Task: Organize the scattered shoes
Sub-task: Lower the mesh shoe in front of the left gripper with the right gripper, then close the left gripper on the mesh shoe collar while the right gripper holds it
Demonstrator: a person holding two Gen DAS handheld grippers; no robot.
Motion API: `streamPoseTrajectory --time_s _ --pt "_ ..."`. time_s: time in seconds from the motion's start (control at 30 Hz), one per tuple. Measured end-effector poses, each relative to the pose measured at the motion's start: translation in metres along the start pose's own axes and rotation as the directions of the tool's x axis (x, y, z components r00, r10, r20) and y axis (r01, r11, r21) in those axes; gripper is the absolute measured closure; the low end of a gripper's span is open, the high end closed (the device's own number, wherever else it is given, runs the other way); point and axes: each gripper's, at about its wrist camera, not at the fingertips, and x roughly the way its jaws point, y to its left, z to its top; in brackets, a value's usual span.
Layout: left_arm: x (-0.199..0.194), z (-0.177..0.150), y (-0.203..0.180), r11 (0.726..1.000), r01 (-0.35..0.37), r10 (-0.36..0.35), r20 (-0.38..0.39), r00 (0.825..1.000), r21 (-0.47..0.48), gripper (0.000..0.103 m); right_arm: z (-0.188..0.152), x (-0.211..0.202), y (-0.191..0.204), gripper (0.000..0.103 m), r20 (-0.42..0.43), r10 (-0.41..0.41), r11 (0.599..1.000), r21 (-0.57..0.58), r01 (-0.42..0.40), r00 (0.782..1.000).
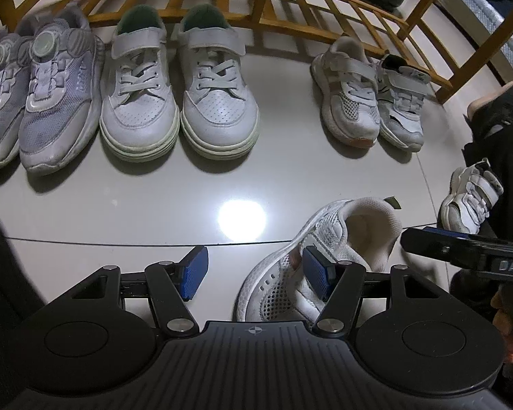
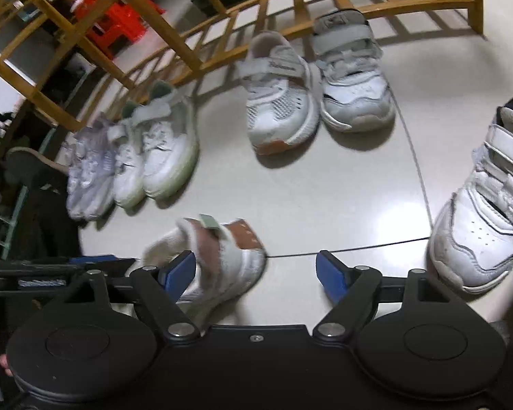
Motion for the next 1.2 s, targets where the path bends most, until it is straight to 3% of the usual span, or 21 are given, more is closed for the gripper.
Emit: streamPoseTrajectory --time_s 0.47,0.73,1.0,1.2 --pt "0.008 -0.003 -0.002 1.000 -0.022 0.023 -0.008 1.000 0.016 0.048 -0.004 0.004 0.005 0.023 -0.011 0.000 0.998 -0.066 -0.001 1.000" --pt "0.007 -0.006 -0.009 0.999 -0.017 0.017 0.000 1.000 0.041 0.066 -0.005 0.008 0.011 0.031 -0.016 0.019 0.995 -0.100 -0.021 1.000" --pt "0.005 -0.013 -0.018 0.997 -0.025 0.025 0.007 1.000 0.069 0.079 0.000 0.014 0.026 0.046 -0.047 0.027 0.986 -0.162 -0.034 0.999" --pt "0.006 -0.017 -0.024 0.994 -0.052 0.051 0.012 0.999 0.100 0.080 0.001 0.026 0.042 0.047 -0.043 0.025 0.963 -0.266 -0.036 0.999"
